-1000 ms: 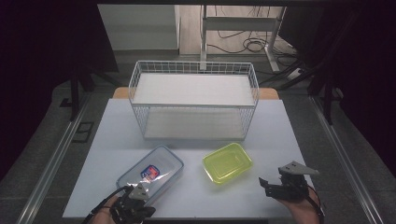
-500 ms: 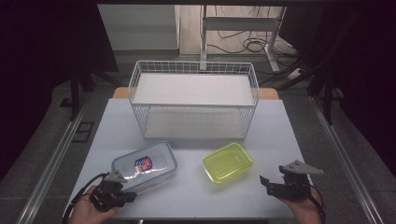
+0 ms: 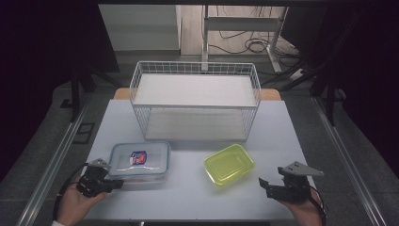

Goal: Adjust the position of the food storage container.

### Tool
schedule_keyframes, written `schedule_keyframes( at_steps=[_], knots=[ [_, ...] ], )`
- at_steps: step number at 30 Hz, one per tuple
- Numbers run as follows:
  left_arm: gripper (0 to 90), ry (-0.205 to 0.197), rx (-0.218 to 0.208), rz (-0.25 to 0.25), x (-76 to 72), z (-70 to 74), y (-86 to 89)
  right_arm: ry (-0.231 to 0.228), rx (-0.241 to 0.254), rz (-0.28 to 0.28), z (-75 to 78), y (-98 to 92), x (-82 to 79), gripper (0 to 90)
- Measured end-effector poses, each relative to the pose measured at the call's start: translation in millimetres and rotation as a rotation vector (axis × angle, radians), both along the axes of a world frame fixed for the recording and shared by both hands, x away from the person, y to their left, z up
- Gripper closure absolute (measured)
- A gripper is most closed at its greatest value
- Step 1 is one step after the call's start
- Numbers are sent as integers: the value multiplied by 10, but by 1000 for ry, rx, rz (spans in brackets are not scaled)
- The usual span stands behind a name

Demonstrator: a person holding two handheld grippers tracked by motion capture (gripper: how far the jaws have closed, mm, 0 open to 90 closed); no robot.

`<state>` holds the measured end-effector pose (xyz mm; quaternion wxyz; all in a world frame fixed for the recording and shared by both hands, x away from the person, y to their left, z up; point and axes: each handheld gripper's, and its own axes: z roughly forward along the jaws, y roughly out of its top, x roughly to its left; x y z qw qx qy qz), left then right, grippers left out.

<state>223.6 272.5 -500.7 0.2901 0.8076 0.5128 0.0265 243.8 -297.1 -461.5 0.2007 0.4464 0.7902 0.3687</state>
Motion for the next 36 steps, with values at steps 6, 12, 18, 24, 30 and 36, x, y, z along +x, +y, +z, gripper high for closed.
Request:
schedule_keyframes(
  at_steps=[6,12,18,24,30,36],
  knots=[
    [900,-51,-60,10,-189,154,107,-12,13,2,38,12,-21,174],
    [900,-99,-85,159,-128,304,519,-23,58,21,110,85,-45,173],
    [900,-37,-25,218,298,116,613,-25,53,49,118,173,-41,173],
    [900,-21,-10,203,532,23,532,-22,50,57,114,174,-60,174],
    [900,-24,-29,199,585,35,455,-25,57,51,133,155,-79,174],
    [900,-19,-52,184,609,26,349,-21,53,64,130,210,-75,175]
  ],
)
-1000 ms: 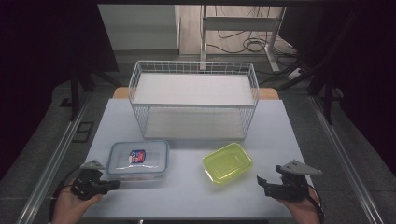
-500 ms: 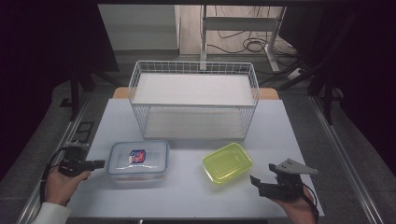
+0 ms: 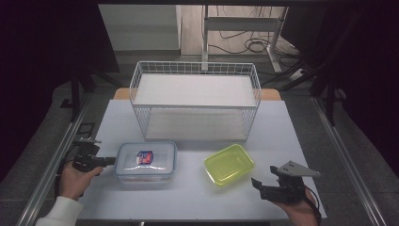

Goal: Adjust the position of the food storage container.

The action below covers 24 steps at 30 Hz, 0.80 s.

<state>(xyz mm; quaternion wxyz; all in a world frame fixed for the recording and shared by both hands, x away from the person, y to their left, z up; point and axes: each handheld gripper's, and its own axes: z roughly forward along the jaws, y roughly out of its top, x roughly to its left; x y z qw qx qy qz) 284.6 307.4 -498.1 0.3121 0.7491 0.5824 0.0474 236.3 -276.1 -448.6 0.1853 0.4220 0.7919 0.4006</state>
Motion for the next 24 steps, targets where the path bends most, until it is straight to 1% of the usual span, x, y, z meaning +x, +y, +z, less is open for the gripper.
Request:
schedule_keyframes(
  at_steps=[6,11,13,14,15,17,19,21,22,24],
  knots=[
    [900,-2,4,-14,18,-10,-90,-1,-11,11,-15,33,2,178],
    [900,-4,3,-19,23,-19,-128,-1,-6,14,-6,48,-7,178],
    [900,-7,-23,-13,16,-21,-101,-2,1,17,-2,57,-11,175],
    [900,-14,-33,1,5,-14,-80,-2,4,17,-1,62,-13,173],
    [893,-25,-32,14,-11,2,-58,2,10,18,2,69,-16,171],
    [832,-45,-45,28,-51,44,-17,10,27,24,12,93,-26,170],
    [770,-76,-63,46,-109,102,12,8,35,31,29,130,-37,170],
    [627,-97,-73,47,-166,159,24,9,49,31,49,171,-44,170],
    [545,-102,-80,42,-186,180,29,13,62,38,60,194,-42,170],
    [400,-119,-103,35,-237,230,46,19,74,46,70,223,-29,171]
  ],
)
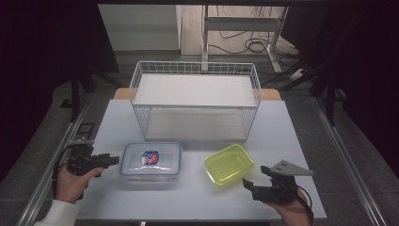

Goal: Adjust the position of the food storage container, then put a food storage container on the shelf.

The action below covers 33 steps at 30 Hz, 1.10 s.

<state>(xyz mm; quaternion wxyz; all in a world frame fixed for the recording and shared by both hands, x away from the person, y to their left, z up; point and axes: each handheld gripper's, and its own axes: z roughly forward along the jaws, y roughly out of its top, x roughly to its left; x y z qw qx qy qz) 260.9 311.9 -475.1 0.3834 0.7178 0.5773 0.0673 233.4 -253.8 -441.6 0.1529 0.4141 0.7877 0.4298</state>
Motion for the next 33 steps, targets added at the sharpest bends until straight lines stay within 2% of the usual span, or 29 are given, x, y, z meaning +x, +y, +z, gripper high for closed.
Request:
schedule_keyframes(
  at_steps=[3,6,10,13,16,22,26,29,33],
  knots=[
    [281,-34,-44,-20,-60,64,19,18,12,8,7,44,34,172],
    [204,-53,-52,-48,-95,119,-15,37,29,10,11,70,70,173],
    [156,-70,-63,-71,-146,183,-65,57,69,12,26,119,133,172],
    [124,-69,-79,-58,-180,205,-61,59,73,20,38,168,167,168],
    [114,-76,-115,-53,-221,225,-40,65,76,32,37,202,177,163],
    [114,-82,-99,-49,-258,234,-62,69,69,41,32,242,192,161],
    [114,-83,-113,-61,-259,239,-80,75,64,43,28,257,192,161],
    [108,-88,-123,-53,-258,246,-81,82,68,51,34,291,190,157],
    [97,-65,-155,-47,-201,204,-103,102,86,70,53,420,182,149]
  ],
)
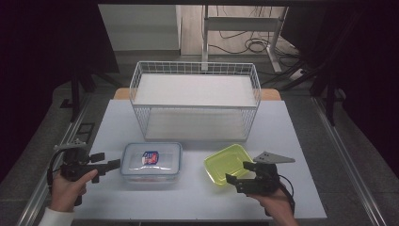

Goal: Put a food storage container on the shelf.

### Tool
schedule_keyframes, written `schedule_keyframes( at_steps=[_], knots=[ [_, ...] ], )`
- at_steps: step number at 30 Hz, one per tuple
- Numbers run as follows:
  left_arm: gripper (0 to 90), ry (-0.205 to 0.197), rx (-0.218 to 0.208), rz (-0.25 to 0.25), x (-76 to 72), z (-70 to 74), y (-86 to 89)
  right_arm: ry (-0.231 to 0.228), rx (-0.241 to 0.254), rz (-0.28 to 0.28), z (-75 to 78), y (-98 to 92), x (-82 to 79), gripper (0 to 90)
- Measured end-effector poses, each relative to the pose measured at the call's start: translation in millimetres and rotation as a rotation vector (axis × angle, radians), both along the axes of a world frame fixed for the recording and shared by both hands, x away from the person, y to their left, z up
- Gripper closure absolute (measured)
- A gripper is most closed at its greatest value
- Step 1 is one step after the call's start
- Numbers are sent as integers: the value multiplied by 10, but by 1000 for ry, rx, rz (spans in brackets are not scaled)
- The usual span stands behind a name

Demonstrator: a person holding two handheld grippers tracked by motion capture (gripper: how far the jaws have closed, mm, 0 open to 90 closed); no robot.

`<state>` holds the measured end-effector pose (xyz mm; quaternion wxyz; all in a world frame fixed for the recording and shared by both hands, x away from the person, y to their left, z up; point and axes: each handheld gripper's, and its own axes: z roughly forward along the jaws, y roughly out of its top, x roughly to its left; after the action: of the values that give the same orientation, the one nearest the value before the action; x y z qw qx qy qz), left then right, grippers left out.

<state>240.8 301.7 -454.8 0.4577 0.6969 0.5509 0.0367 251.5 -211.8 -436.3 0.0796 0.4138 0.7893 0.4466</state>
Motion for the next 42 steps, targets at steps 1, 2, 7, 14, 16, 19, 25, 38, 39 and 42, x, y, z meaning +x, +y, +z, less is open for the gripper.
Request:
schedule_keyframes(
  at_steps=[1,2,7,14,16,19,25,38,39,42],
  knots=[
    [93,8,-2,-6,16,-15,-12,9,8,6,4,54,-2,148],
    [90,18,-3,-13,41,-37,-34,17,14,9,6,89,-4,148],
    [91,66,-47,-26,188,-89,-84,42,30,16,20,325,-16,147],
    [107,153,-99,-5,349,-297,5,58,47,67,49,686,17,165],
    [113,184,-117,-2,372,-370,31,59,54,77,72,771,33,173],
    [120,202,-131,3,393,-440,60,54,60,86,101,868,53,180],
    [131,265,-164,-8,469,-592,49,71,83,95,72,995,128,189],
    [170,329,-221,-68,562,-708,-47,182,151,65,-31,1183,335,216],
    [186,325,-221,-65,558,-703,-38,199,152,59,-49,1205,358,221],
    [256,310,-224,-49,538,-672,-8,238,150,45,-102,1270,414,236]
  ],
)
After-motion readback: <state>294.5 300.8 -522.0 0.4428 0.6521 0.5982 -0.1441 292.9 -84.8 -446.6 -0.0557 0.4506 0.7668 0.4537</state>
